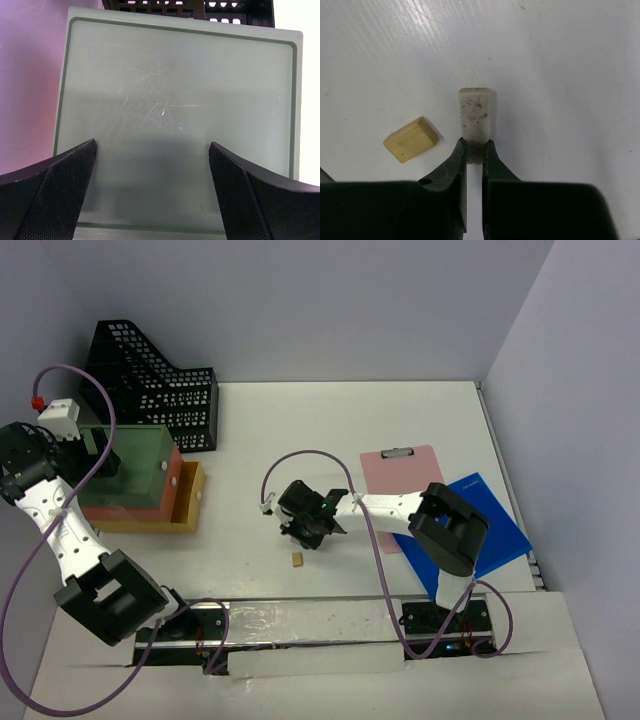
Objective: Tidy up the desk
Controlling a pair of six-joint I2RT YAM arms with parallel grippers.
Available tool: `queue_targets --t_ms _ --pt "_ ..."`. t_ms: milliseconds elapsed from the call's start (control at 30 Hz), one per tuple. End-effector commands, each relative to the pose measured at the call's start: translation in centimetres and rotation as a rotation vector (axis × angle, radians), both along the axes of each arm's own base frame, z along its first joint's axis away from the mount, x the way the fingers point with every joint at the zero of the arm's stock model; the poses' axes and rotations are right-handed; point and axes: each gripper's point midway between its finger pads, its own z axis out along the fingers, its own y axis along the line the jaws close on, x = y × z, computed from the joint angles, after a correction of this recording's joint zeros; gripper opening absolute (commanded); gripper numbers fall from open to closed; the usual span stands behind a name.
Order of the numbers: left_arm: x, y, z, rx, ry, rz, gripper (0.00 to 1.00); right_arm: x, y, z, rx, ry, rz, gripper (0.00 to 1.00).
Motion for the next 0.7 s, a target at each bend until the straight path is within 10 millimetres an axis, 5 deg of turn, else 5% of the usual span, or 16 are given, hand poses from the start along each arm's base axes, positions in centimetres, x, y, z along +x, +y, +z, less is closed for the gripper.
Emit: queue_targets --t_ms 0,67,167,200,233,367,533,667 --pt "-1.6 -1.2 -1.7 -0.072 0.081 0.015 0.99 1.4 1.1 1.1 0.023 -0.046 -0.011 0.00" --pt "-1.6 -1.3 -1.6 -0.071 0.078 0.014 0.99 2.4 1.9 2.8 0.056 -0.078 -0.037 0.00" --pt "-1.7 -1.4 -1.6 -0.075 0.074 0.016 0.99 5.4 5.3 7.7 0.202 -0.116 -0.135 0.00" --pt "-1.7 -1.5 -1.7 -0.077 0.070 0.016 0.99 6.5 7.7 11.0 0.328 -0.083 -0.195 0.00" --pt "-1.6 -1.5 -1.6 -0.079 0.066 0.018 0.99 6.4 8.6 11.2 0.373 -0.034 -0.224 0.00" --pt "-1.7 -1.8 -1.7 -0.092 0.067 0.014 0.99 8.9 17.2 19.5 0.790 0.168 -0.362 0.00" --pt "-2.0 -1.8 -1.8 -0.081 0.076 0.013 0.99 11.4 24.0 19.8 0.970 0.416 -0.542 0.00" --pt "-2.0 -1.7 -1.8 -0.077 0.075 0.014 0.99 11.9 26.9 19.7 1.086 0.550 -0.678 0.00"
